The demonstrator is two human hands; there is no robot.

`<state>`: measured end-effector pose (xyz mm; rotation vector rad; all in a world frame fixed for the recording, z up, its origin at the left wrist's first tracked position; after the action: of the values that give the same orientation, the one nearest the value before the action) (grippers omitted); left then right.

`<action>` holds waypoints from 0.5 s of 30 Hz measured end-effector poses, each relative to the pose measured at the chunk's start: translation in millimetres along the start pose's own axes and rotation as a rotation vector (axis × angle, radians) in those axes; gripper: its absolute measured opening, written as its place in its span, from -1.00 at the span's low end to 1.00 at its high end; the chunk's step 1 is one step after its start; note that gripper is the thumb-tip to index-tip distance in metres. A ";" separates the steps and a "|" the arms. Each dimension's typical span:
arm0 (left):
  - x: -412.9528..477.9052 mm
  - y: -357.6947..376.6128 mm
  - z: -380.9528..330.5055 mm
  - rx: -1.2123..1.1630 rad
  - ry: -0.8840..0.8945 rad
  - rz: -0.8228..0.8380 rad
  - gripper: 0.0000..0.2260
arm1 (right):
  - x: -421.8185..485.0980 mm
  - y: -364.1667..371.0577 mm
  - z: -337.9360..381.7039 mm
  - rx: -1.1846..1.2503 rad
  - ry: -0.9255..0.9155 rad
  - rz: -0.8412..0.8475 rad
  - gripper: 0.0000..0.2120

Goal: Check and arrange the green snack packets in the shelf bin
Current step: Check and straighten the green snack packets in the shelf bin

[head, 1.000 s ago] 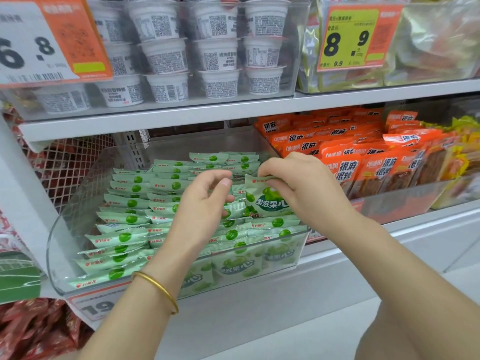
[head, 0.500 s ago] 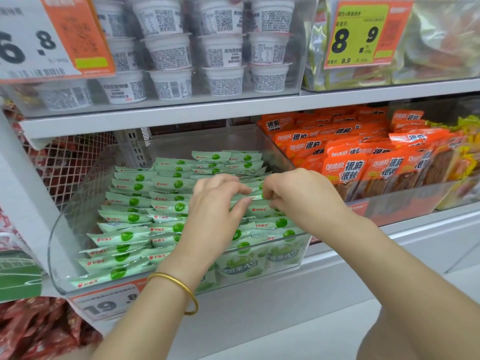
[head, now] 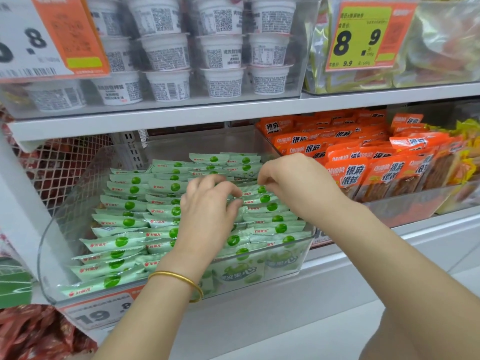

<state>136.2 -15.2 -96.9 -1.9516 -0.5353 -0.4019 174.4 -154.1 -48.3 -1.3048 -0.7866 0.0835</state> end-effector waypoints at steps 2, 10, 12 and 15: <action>0.8 2.6 -1.1 0.013 0.000 0.029 -0.82 | 3.6 11.9 5.1 -0.050 -0.008 0.147 -0.78; 6.1 8.0 2.3 0.022 -0.014 0.085 -0.73 | 6.7 26.3 8.7 -0.085 0.033 0.185 -0.87; 6.4 8.4 3.1 0.016 -0.011 0.094 -0.67 | 4.8 21.8 7.9 -0.043 0.028 0.123 -0.87; 8.5 4.5 4.6 -0.098 -0.017 0.062 -0.62 | 0.4 8.8 4.9 -0.001 0.007 -0.038 -0.88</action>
<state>145.9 -11.1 -98.0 -2.0621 -0.4721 -0.3790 175.2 -147.2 -55.6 -1.2904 -0.8050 0.0481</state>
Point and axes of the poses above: each hand's wrist, its own x-axis towards the middle knuckle, its own y-axis out of the palm, z = x × y, the point moved 3 cm from there along x, towards the middle knuckle, and after that the axes turned 8 degrees about -z, right-handed, at the moved point
